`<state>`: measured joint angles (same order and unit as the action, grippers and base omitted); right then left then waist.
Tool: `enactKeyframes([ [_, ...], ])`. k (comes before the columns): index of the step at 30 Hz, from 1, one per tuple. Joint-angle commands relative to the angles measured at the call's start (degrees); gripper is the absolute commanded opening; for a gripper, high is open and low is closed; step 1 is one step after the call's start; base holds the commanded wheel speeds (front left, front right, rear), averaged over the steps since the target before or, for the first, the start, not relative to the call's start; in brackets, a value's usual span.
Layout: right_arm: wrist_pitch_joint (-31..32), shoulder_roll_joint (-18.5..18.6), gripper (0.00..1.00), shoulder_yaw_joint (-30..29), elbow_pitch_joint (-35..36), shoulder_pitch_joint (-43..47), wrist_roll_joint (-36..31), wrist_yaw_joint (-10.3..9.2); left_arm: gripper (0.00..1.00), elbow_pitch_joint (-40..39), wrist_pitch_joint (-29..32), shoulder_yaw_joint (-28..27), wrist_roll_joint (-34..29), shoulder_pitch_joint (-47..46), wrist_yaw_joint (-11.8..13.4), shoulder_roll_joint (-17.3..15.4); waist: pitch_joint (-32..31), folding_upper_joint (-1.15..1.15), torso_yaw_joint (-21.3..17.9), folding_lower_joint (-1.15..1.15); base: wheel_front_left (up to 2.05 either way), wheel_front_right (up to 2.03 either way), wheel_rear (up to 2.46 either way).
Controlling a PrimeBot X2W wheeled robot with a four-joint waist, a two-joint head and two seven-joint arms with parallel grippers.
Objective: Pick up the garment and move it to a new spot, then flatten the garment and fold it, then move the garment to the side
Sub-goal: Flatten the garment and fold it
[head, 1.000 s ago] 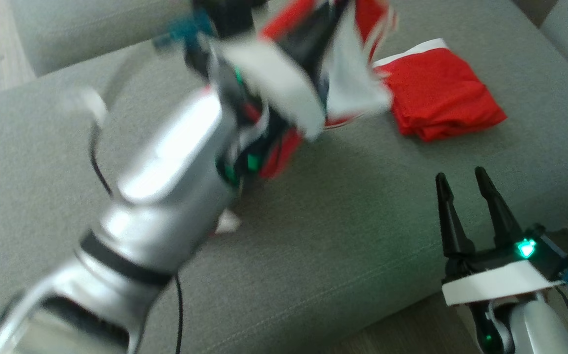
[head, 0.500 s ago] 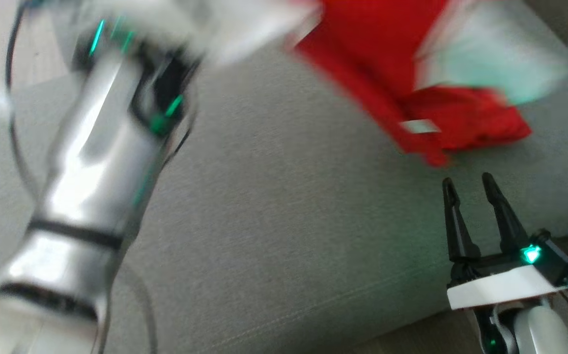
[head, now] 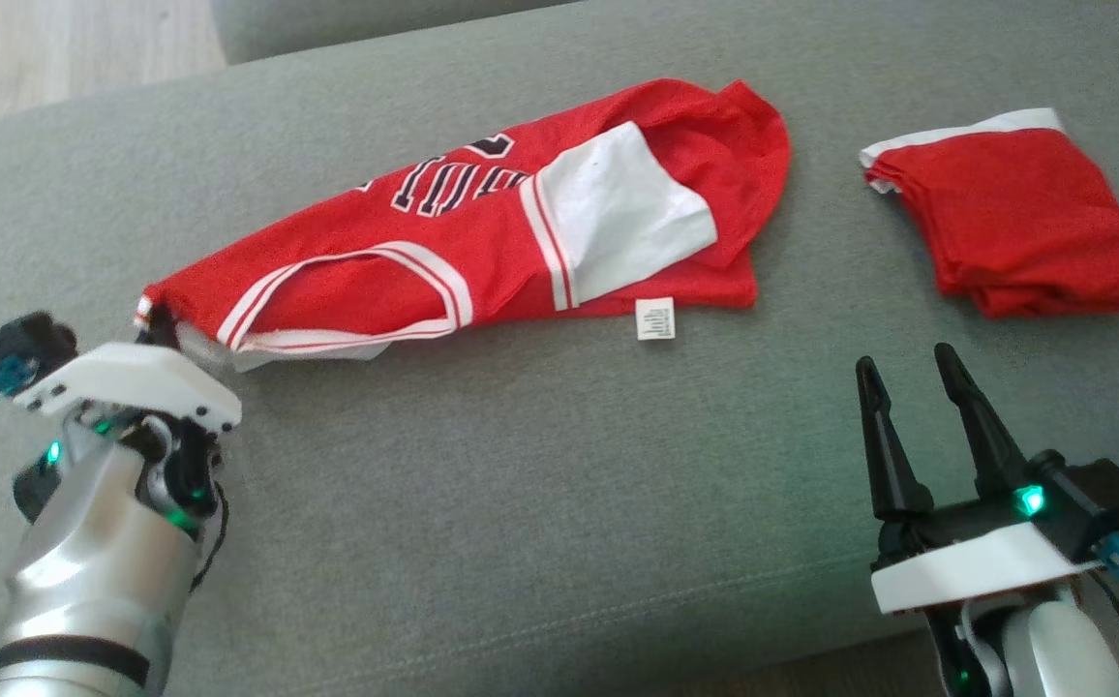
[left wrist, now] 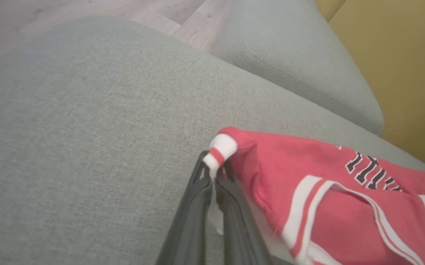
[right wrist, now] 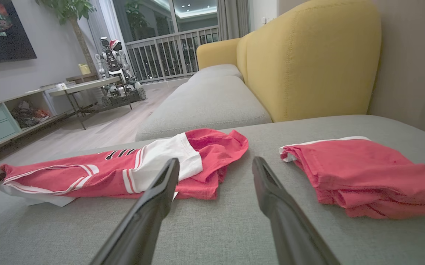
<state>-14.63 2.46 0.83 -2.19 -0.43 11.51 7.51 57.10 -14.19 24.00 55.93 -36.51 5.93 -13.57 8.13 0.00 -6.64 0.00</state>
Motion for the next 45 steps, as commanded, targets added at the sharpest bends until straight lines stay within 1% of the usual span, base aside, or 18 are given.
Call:
enactKeyframes([
  [1,-0.4,0.4,1.0,1.6,1.6,-1.5,-0.6,-0.02,1.0,-3.6,-0.8,-1.9,-4.1,-1.6,0.1,-3.5,0.7,0.0,0.9,0.0,0.0,0.0,0.0],
  [3,-0.4,0.4,1.0,1.8,1.7,-1.7,-0.8,-0.02,1.0,-7.7,-0.8,-2.6,-9.4,-0.5,1.0,-3.8,1.0,0.0,1.2,0.0,0.0,0.0,0.0],
  [5,-0.4,0.4,1.0,1.8,1.8,-1.8,-0.9,-0.02,1.0,-13.6,-0.8,-3.1,-16.3,1.0,2.7,-3.9,1.4,0.0,1.3,0.0,0.0,0.0,0.0],
  [7,-0.4,0.4,1.0,1.9,1.6,-1.8,-1.3,-0.02,1.0,-20.3,-0.8,-4.1,-22.5,3.4,4.4,-3.1,1.6,0.0,1.2,0.0,0.0,0.0,0.0],
  [9,-0.4,0.4,1.0,1.9,0.9,-1.9,-1.4,-0.02,1.0,-26.4,-0.8,-5.4,-27.0,6.7,5.8,-1.5,1.8,0.0,1.0,0.0,0.0,0.0,0.0],
  [11,-0.4,0.4,1.0,2.1,-0.5,-2.2,-1.1,-0.02,1.0,-32.1,-0.8,-6.5,-31.1,10.4,7.0,0.1,1.8,0.0,0.8,0.0,0.0,0.0,0.0],
  [12,-0.4,0.4,1.0,2.1,-0.5,-2.2,-1.1,-0.02,1.0,-32.1,-0.8,-6.5,-31.1,10.4,7.0,0.1,1.8,0.0,0.8,0.0,0.0,0.0,0.0],
  [15,-0.4,0.4,1.0,2.9,-3.6,-3.7,-0.9,-0.02,1.0,-38.7,-0.8,-7.8,-36.0,16.5,7.9,2.0,2.1,0.0,0.8,0.0,0.0,0.0,0.0],
  [18,-0.4,0.4,1.0,3.8,-6.0,-5.8,-1.0,-0.02,1.0,-41.6,-0.8,-8.3,-39.4,22.1,8.6,3.8,2.5,0.0,1.7,0.0,0.0,0.0,0.0],
  [20,-0.4,0.4,1.0,3.9,-6.7,-6.8,-0.9,-0.02,1.0,-41.0,-0.8,-9.1,-40.1,24.6,8.6,4.8,2.9,0.0,2.6,0.0,0.0,0.0,0.0],
  [22,-0.4,0.4,1.0,4.0,-7.0,-7.3,-0.9,-0.02,1.0,-39.6,-0.8,-10.0,-41.4,25.4,8.5,4.9,3.6,0.0,3.5,0.0,0.0,0.0,0.0],
  [26,-0.4,0.4,1.0,4.7,-7.6,-7.4,-0.8,-0.02,1.0,-34.8,-0.8,-11.6,-42.4,23.7,6.8,5.1,4.3,0.0,4.6,0.0,0.0,0.0,0.0],
  [28,-0.4,0.4,1.0,4.9,-7.8,-7.5,-0.8,-0.02,1.0,-32.4,-0.8,-11.0,-44.2,21.6,5.4,4.6,4.6,0.0,4.7,0.0,0.0,0.0,0.0],
  [31,-0.4,0.4,1.0,5.3,-8.0,-7.7,-0.9,-0.02,1.0,-32.7,-0.8,-7.2,-49.1,18.1,2.2,3.6,5.0,0.0,4.3,0.0,0.0,0.0,0.0],
  [33,-0.4,0.4,1.0,5.3,-8.2,-8.0,-0.9,-0.02,1.0,-34.2,-0.8,-3.4,-53.5,16.2,0.9,2.9,5.2,0.0,3.8,0.0,0.0,0.0,0.0],
  [37,-0.4,0.4,1.0,5.8,-8.2,-8.6,-0.7,-0.02,1.0,-34.9,-0.8,2.3,-58.1,13.0,-1.0,3.5,5.9,0.0,2.1,0.0,0.0,0.0,0.0],
  [42,-0.4,0.4,1.0,6.2,-8.3,-8.8,0.2,-0.02,1.0,-27.4,-0.8,5.6,-61.8,8.2,-1.6,2.8,6.5,0.0,-0.8,0.0,0.0,0.0,0.0],
  [45,-0.4,0.4,1.0,6.2,-8.2,-8.6,0.7,-0.02,1.0,-22.9,-0.5,6.9,-64.5,5.6,-0.5,1.4,7.0,0.0,-2.2,0.0,0.0,0.0,0.0],
])
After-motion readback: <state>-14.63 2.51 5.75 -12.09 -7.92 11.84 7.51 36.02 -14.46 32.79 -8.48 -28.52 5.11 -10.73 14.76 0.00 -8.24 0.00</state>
